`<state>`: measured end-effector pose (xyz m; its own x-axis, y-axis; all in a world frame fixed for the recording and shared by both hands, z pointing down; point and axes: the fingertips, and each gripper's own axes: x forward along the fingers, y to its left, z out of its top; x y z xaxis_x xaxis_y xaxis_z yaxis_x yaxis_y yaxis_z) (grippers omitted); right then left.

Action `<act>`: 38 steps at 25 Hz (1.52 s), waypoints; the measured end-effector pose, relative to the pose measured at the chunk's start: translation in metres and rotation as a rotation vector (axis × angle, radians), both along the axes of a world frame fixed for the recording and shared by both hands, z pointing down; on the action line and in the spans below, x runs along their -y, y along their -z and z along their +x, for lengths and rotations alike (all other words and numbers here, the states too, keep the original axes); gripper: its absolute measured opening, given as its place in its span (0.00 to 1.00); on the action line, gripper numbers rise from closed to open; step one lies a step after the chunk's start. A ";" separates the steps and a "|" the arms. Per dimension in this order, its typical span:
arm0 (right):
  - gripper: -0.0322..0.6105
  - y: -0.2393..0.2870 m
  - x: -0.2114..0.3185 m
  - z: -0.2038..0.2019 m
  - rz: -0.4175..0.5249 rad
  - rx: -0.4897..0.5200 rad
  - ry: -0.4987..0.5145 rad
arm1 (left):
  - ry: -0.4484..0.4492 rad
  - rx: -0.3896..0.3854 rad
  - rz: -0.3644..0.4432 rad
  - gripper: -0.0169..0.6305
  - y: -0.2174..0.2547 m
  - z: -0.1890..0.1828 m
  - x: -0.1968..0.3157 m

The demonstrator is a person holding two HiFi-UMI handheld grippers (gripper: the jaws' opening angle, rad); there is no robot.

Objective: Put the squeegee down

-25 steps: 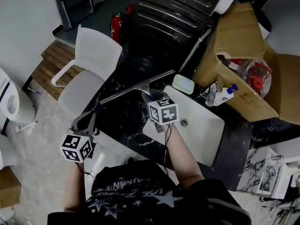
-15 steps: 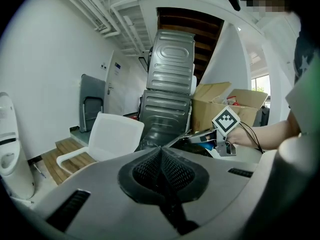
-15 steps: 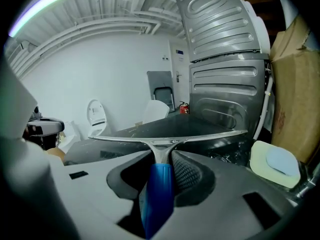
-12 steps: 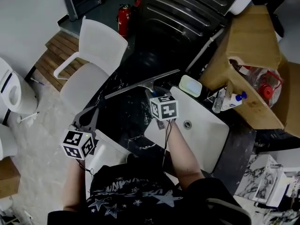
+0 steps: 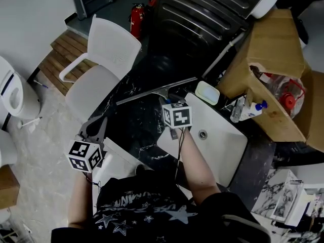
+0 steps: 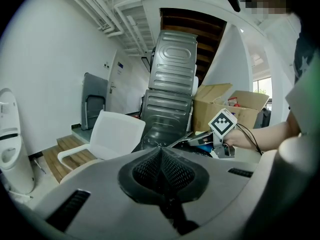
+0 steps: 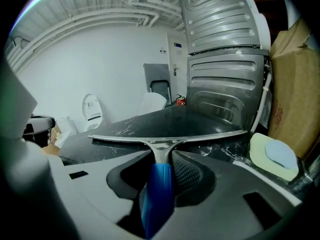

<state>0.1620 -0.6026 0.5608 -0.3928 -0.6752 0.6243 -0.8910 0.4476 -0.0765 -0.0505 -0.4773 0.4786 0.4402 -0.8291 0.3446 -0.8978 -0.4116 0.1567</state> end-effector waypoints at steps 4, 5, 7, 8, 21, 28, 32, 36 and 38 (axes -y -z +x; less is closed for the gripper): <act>0.27 -0.002 -0.001 0.000 -0.005 -0.002 -0.003 | 0.004 -0.006 0.002 0.05 0.001 -0.004 -0.004; 0.27 -0.001 -0.001 0.000 -0.005 -0.004 -0.004 | 0.005 -0.007 0.002 0.05 0.001 -0.005 -0.005; 0.27 -0.001 -0.001 -0.001 -0.007 -0.009 -0.007 | 0.006 -0.010 0.003 0.05 0.001 -0.006 -0.008; 0.27 -0.001 -0.002 0.000 -0.008 -0.013 -0.011 | 0.006 -0.013 0.003 0.05 0.001 -0.007 -0.009; 0.30 0.020 -0.027 0.010 0.025 -0.025 -0.066 | -0.035 -0.023 0.031 0.05 0.013 -0.008 -0.028; 0.30 0.048 -0.061 0.018 0.096 -0.036 -0.126 | -0.078 -0.046 0.071 0.05 0.026 -0.006 -0.049; 0.18 0.073 -0.088 0.019 0.164 -0.009 -0.181 | -0.105 -0.054 0.074 0.05 0.031 -0.009 -0.067; 0.14 0.103 -0.121 0.016 0.238 0.056 -0.235 | -0.132 -0.068 0.092 0.05 0.039 -0.015 -0.089; 0.13 0.115 -0.139 0.014 0.262 0.070 -0.252 | -0.146 -0.074 0.098 0.05 0.042 -0.018 -0.101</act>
<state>0.1758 -0.4638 0.4455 -0.2296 -0.8897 0.3945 -0.9724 0.2272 -0.0533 -0.0681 -0.3765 0.4366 0.5798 -0.7824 0.2274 -0.8147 -0.5535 0.1732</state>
